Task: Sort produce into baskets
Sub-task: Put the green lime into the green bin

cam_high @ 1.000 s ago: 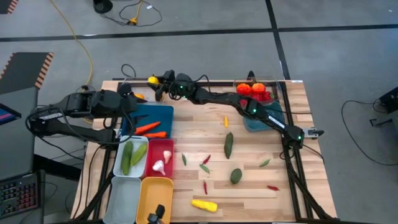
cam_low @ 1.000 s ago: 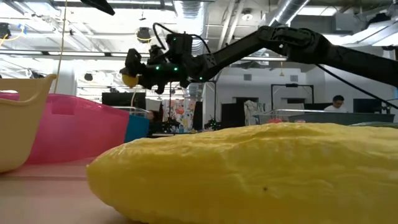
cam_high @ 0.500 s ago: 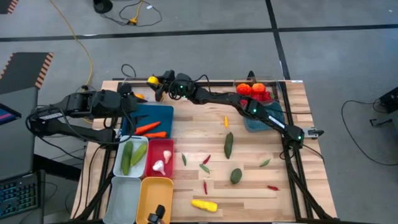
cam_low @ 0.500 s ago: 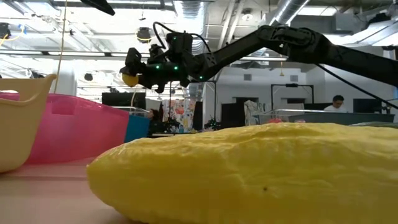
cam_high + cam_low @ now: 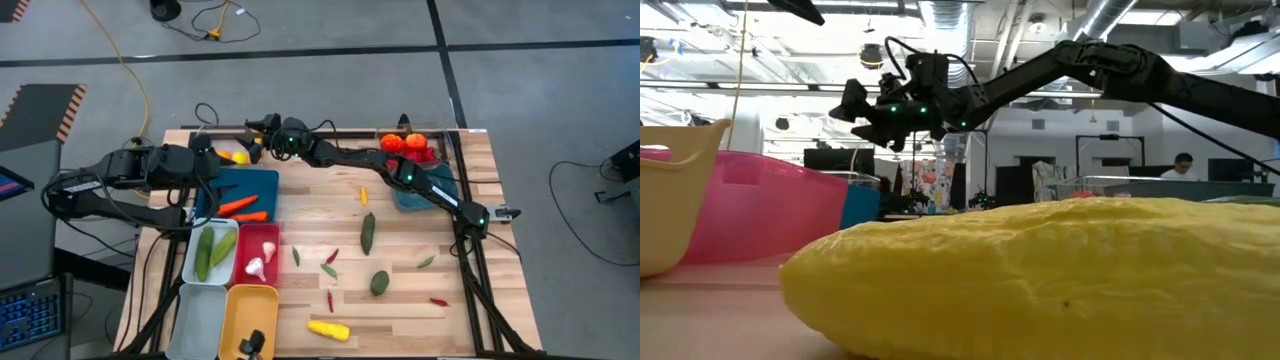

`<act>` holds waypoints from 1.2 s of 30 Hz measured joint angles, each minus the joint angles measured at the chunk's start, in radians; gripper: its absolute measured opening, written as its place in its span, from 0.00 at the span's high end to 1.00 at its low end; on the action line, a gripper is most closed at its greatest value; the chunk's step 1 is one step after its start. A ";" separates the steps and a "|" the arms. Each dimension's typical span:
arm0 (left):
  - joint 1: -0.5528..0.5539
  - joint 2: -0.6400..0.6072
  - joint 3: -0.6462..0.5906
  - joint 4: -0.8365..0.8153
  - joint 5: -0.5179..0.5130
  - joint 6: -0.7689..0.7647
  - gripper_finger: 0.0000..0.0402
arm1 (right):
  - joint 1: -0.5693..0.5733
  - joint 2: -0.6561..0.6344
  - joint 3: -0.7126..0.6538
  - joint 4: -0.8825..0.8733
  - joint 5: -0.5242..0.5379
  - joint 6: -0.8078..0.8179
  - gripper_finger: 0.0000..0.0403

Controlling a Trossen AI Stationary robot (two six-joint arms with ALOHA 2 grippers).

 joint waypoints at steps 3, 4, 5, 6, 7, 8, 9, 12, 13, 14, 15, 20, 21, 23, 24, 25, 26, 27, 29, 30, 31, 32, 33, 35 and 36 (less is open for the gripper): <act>0.000 0.000 0.000 0.000 0.000 0.003 0.36 | -0.003 -0.035 -0.001 -0.086 -0.080 -0.001 0.11; 0.000 0.000 0.000 0.000 0.000 0.011 0.36 | -0.006 -0.054 -0.001 -0.125 -0.110 -0.001 0.11; 0.000 0.000 0.000 0.000 0.000 0.017 0.36 | -0.009 -0.075 -0.001 -0.161 -0.142 -0.009 0.11; 0.000 0.000 0.000 0.000 0.000 0.018 0.36 | -0.012 -0.099 -0.001 -0.206 -0.170 -0.028 0.11; 0.000 0.000 0.000 0.000 0.000 0.018 0.36 | -0.015 -0.122 0.000 -0.248 -0.193 -0.058 0.11; 0.000 0.000 0.000 0.000 0.000 0.018 0.36 | -0.019 -0.148 0.000 -0.301 -0.212 -0.095 0.11; 0.000 0.000 0.000 0.000 0.000 0.017 0.36 | -0.021 -0.175 0.000 -0.362 -0.226 -0.133 0.11; 0.000 0.000 0.000 0.000 0.000 0.017 0.36 | -0.023 -0.258 0.000 -0.558 -0.230 -0.276 0.11; 0.000 0.000 0.000 0.000 0.000 0.017 0.36 | -0.022 -0.284 0.000 -0.623 -0.230 -0.326 0.11; 0.000 0.000 0.000 0.000 0.000 0.017 0.36 | -0.021 -0.313 0.000 -0.684 -0.230 -0.372 0.11; 0.000 0.000 0.000 0.000 0.000 0.017 0.36 | -0.021 -0.346 0.000 -0.760 -0.230 -0.409 0.11; 0.000 0.008 0.000 0.001 0.000 0.014 0.36 | -0.018 -0.487 0.000 -1.096 -0.231 -0.511 0.12; 0.000 0.011 0.000 0.001 0.000 0.010 0.36 | -0.016 -0.508 0.000 -1.158 -0.232 -0.517 0.12; 0.000 0.021 0.000 0.001 0.003 0.001 0.36 | -0.016 -0.552 0.000 -1.267 -0.231 -0.520 0.12; 0.000 0.030 0.000 0.004 0.012 0.000 0.36 | -0.016 -0.570 0.000 -1.314 -0.232 -0.521 0.12; 0.000 0.039 0.000 0.008 0.023 -0.001 0.36 | -0.016 -0.589 0.000 -1.357 -0.232 -0.520 0.12; 0.000 0.048 0.000 0.010 0.031 -0.001 0.36 | -0.015 -0.609 0.000 -1.407 -0.231 -0.519 0.12; 0.000 0.060 0.000 0.011 0.043 -0.001 0.36 | -0.012 -0.624 0.000 -1.455 -0.232 -0.518 0.12; -0.001 0.091 0.000 0.021 0.064 0.000 0.36 | -0.004 -0.652 0.000 -1.519 -0.231 -0.517 0.12; -0.001 0.104 0.000 0.024 0.075 0.004 0.36 | 0.004 -0.661 0.000 -1.550 -0.230 -0.517 0.12; -0.001 0.121 0.000 0.026 0.086 0.011 0.36 | 0.013 -0.668 0.000 -1.575 -0.224 -0.517 0.12; -0.001 0.138 0.000 0.034 0.102 0.020 0.36 | 0.023 -0.675 0.000 -1.594 -0.215 -0.515 0.12; -0.001 0.154 0.000 0.042 0.120 0.028 0.36 | 0.034 -0.681 0.000 -1.620 -0.195 -0.510 0.12; -0.001 0.190 0.000 0.052 0.164 0.038 0.36 | 0.057 -0.688 0.000 -1.676 -0.149 -0.501 0.12; -0.001 0.208 0.000 0.065 0.190 0.041 0.36 | 0.068 -0.694 0.000 -1.703 -0.124 -0.491 0.12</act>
